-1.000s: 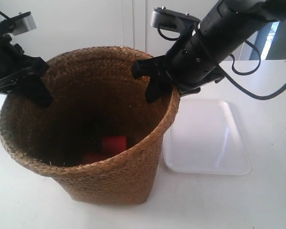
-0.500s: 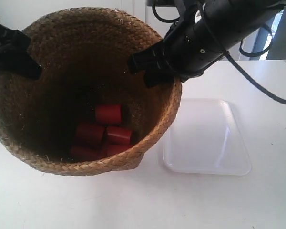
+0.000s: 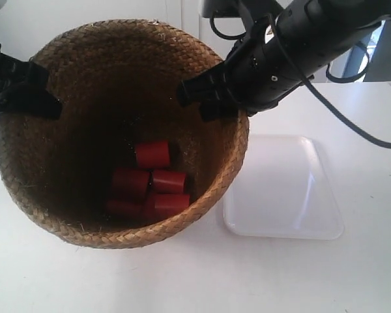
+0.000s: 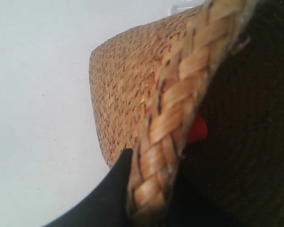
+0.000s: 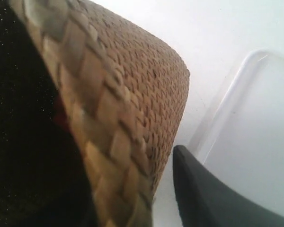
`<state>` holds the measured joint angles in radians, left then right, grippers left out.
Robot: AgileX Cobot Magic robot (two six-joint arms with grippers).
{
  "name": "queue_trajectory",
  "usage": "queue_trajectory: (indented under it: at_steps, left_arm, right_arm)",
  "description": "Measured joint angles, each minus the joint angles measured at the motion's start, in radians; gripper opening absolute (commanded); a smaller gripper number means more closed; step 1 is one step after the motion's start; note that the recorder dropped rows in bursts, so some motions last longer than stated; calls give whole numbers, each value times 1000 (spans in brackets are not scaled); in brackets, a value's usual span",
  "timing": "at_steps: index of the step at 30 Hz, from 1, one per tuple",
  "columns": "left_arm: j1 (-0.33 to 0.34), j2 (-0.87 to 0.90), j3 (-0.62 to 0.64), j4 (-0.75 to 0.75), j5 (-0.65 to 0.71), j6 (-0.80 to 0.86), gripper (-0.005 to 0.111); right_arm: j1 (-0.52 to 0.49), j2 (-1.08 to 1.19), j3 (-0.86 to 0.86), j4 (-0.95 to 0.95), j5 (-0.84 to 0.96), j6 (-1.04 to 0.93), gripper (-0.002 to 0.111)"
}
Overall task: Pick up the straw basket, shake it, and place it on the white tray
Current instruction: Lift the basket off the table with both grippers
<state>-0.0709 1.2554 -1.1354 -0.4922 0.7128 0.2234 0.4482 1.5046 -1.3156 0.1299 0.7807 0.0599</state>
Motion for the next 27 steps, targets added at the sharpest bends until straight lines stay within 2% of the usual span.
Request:
queue_trajectory:
  at_steps: [9, 12, 14, 19, 27]
  left_arm:
    - [-16, 0, 0, -20, -81, 2, 0]
    - [-88, 0, 0, 5, -133, -2, 0]
    - [-106, 4, 0, 23, -152, -6, 0]
    - [-112, 4, 0, 41, -148, 68, 0]
    - [-94, 4, 0, 64, -132, 63, 0]
  right_arm:
    - [36, 4, 0, -35, -80, 38, 0]
    - [45, 4, 0, -130, -71, 99, 0]
    - [45, 4, 0, -152, -54, 110, 0]
    - [45, 4, 0, -158, -33, 112, 0]
    - [51, -13, 0, -165, -13, 110, 0]
